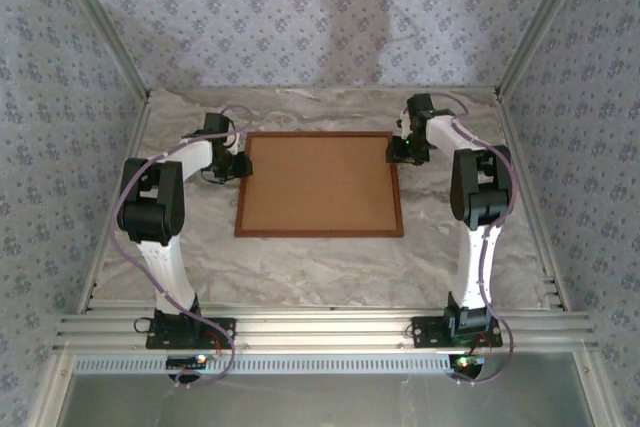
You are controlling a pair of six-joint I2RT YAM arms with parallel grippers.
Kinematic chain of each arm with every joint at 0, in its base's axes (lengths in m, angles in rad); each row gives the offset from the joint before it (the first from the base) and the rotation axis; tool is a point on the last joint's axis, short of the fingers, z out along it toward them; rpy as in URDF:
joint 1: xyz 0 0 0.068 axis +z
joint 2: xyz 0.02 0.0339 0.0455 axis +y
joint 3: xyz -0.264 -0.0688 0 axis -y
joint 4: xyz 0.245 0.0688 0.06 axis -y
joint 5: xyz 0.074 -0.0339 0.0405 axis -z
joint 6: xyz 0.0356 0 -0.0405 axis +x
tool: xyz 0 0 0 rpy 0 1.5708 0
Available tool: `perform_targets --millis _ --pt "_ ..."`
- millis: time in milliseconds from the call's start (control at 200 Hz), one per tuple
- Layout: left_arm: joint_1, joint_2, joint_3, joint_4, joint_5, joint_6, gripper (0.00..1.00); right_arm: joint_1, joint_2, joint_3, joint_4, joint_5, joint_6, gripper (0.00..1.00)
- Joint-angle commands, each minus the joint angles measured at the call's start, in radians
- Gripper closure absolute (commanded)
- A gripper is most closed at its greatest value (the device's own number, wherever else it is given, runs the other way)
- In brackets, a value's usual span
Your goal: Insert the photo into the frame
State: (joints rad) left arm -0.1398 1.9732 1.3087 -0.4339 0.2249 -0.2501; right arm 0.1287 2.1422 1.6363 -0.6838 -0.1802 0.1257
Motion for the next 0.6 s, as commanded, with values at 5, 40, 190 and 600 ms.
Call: perform_targets --millis 5,40,190,600 --pt "-0.016 0.041 0.008 -0.031 0.035 0.023 0.74 0.0 0.037 0.033 -0.056 0.03 -0.021 0.56" --pt "-0.015 0.041 0.008 -0.03 0.036 0.023 0.74 0.001 0.041 0.035 -0.056 0.034 -0.022 0.57" --pt "-0.015 0.044 0.008 -0.027 0.044 0.023 0.74 0.008 0.064 0.052 -0.07 0.07 -0.029 0.58" --pt "-0.019 0.041 0.011 -0.03 0.046 0.024 0.74 0.079 0.089 0.044 -0.131 0.21 -0.067 0.59"
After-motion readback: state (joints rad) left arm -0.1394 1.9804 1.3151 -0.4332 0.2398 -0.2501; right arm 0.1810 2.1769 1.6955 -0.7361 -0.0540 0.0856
